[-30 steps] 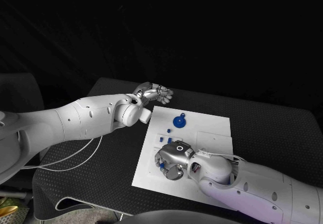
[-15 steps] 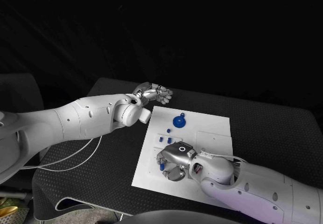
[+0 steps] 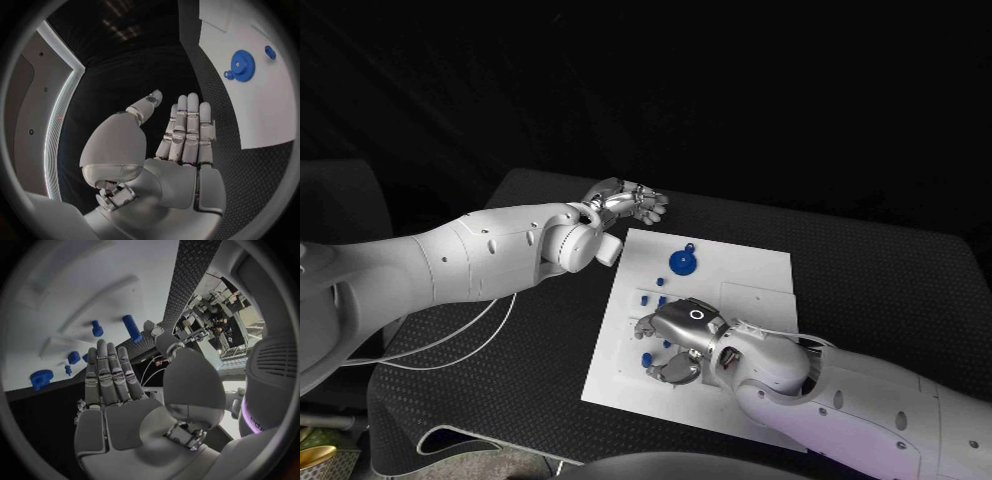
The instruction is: Assemble the parts on the task board
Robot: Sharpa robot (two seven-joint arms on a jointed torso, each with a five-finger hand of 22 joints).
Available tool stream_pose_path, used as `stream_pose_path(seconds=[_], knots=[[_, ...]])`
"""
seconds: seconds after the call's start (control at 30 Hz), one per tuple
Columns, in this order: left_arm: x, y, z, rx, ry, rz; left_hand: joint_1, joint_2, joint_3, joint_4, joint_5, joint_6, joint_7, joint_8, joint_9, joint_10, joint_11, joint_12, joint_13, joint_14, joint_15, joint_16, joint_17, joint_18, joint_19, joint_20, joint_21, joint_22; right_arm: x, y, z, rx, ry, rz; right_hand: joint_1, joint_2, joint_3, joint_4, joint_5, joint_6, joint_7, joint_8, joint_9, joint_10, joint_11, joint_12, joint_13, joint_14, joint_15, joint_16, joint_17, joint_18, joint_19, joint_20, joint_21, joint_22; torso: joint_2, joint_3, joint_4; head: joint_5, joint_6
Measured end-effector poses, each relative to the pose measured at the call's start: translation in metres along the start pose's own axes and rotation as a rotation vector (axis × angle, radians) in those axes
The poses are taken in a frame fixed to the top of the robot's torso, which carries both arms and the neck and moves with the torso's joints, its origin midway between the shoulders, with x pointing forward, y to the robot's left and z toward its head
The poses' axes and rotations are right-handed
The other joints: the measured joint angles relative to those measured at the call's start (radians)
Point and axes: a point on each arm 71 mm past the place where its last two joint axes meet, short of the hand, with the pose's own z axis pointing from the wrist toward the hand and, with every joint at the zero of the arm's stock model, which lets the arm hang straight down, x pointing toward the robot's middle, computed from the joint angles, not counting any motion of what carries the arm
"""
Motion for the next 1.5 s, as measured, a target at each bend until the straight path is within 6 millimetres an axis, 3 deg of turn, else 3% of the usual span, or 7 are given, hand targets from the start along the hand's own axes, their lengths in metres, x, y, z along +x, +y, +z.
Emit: stream_pose_path(seconds=[0.5, 0.67, 0.87, 1.03, 1.3, 1.4, 1.5], knots=[[-0.007, 0.002, 0.002, -0.004, -0.020, 0.006, 0.000, 0.000, 0.000, 0.000, 0.000, 0.000, 0.000, 0.000, 0.000, 0.000, 0.000, 0.000, 0.000, 0.000, 0.000, -0.004, 0.002, 0.000, 0.000, 0.000, 0.000, 0.001, -0.057, -0.037, -0.025, 0.083, -0.114, 0.085, 0.004, 0.017, 0.024, 0.074, 0.012, 0.025, -0.030, 0.026, 0.001, 0.074, -0.042, 0.041, -0.003, 0.048, -0.033, 0.031, -0.002, -0.001, 0.050, -0.010, 0.031, 0.000, -0.004, 0.0014, -0.0049, -0.029, 0.027], [-0.011, 0.003, 0.002, -0.006, -0.028, 0.009, 0.000, 0.000, 0.000, 0.000, 0.000, 0.000, 0.000, 0.000, 0.000, 0.000, 0.000, 0.000, 0.000, 0.000, 0.000, -0.004, 0.004, 0.000, 0.000, 0.000, 0.000, 0.002, -0.067, -0.056, -0.038, 0.133, -0.100, 0.117, 0.033, 0.046, 0.063, 0.090, -0.040, 0.064, -0.033, 0.046, 0.002, 0.155, -0.075, 0.076, 0.016, 0.119, -0.064, 0.063, 0.000, 0.002, 0.117, -0.016, 0.066, 0.000, -0.008, 0.0042, -0.0115, -0.046, 0.044], [-0.013, 0.003, 0.004, -0.006, -0.034, 0.011, 0.000, 0.000, 0.000, 0.000, 0.000, 0.000, 0.000, 0.000, 0.000, 0.000, 0.000, 0.000, 0.000, 0.000, 0.000, -0.004, 0.005, 0.000, 0.000, 0.000, 0.000, 0.002, -0.083, -0.088, -0.061, 0.231, -0.097, 0.209, 0.046, 0.076, 0.122, 0.103, -0.087, 0.097, -0.046, 0.057, 0.002, 0.255, -0.118, 0.118, 0.056, 0.216, -0.104, 0.112, 0.023, 0.039, 0.211, -0.027, 0.116, 0.001, -0.012, 0.0086, -0.0198, -0.061, 0.054], [-0.012, 0.004, 0.004, -0.008, -0.034, 0.012, 0.000, 0.000, 0.000, 0.000, 0.000, 0.000, 0.000, 0.000, 0.000, 0.000, 0.000, 0.000, 0.000, 0.000, 0.000, -0.004, 0.006, 0.000, 0.000, 0.000, 0.000, 0.002, -0.093, -0.119, -0.081, 0.333, -0.084, 0.283, 0.054, 0.109, 0.209, 0.128, -0.124, 0.139, -0.074, 0.088, 0.023, 0.352, -0.161, 0.169, 0.115, 0.301, -0.151, 0.171, 0.073, 0.039, 0.302, -0.062, 0.169, 0.001, -0.013, 0.0105, -0.0242, -0.079, 0.058], [-0.013, 0.006, 0.003, -0.010, -0.034, 0.011, 0.000, 0.000, 0.000, 0.000, 0.000, 0.000, 0.000, 0.000, 0.000, 0.000, 0.000, 0.000, 0.000, 0.000, 0.000, -0.004, 0.008, 0.000, 0.000, 0.000, 0.000, 0.003, -0.079, -0.142, -0.107, 0.479, 0.047, 0.404, -0.053, 0.075, 0.208, 0.169, -0.124, 0.116, -0.080, 0.083, 0.054, 0.366, -0.180, 0.333, 0.328, 0.314, -0.182, 0.317, 0.305, 0.039, 0.338, -0.085, 0.253, 0.001, -0.015, 0.0111, -0.0278, -0.107, 0.050], [-0.013, 0.007, 0.002, -0.013, -0.033, 0.011, 0.000, 0.000, 0.000, 0.000, 0.000, 0.000, 0.000, 0.000, 0.000, 0.000, 0.000, 0.000, 0.000, 0.004, 0.004, -0.004, 0.009, 0.000, 0.000, 0.000, 0.000, 0.003, -0.073, -0.142, -0.111, 0.515, 0.109, 0.438, -0.119, 0.060, 0.145, 0.182, -0.123, 0.110, -0.086, 0.076, 0.059, 0.348, -0.187, 0.490, 0.479, 0.323, -0.201, 0.446, 0.421, 0.039, 0.365, -0.104, 0.336, 0.001, -0.015, 0.0118, -0.0291, -0.115, 0.045], [-0.012, 0.008, 0.002, -0.015, -0.030, 0.009, 0.000, 0.000, 0.000, 0.000, 0.000, 0.000, 0.000, 0.000, 0.000, 0.000, 0.000, 0.000, 0.000, 0.004, 0.004, -0.004, 0.009, -0.001, 0.000, 0.000, 0.000, 0.003, -0.065, -0.142, -0.118, 0.567, 0.183, 0.489, -0.167, 0.058, 0.118, 0.202, -0.122, 0.103, -0.089, 0.068, 0.072, 0.216, -0.185, 0.785, 0.763, 0.290, -0.234, 0.667, 0.449, 0.039, 0.370, -0.132, 0.479, 0.001, -0.016, 0.0121, -0.0294, -0.122, 0.041]])
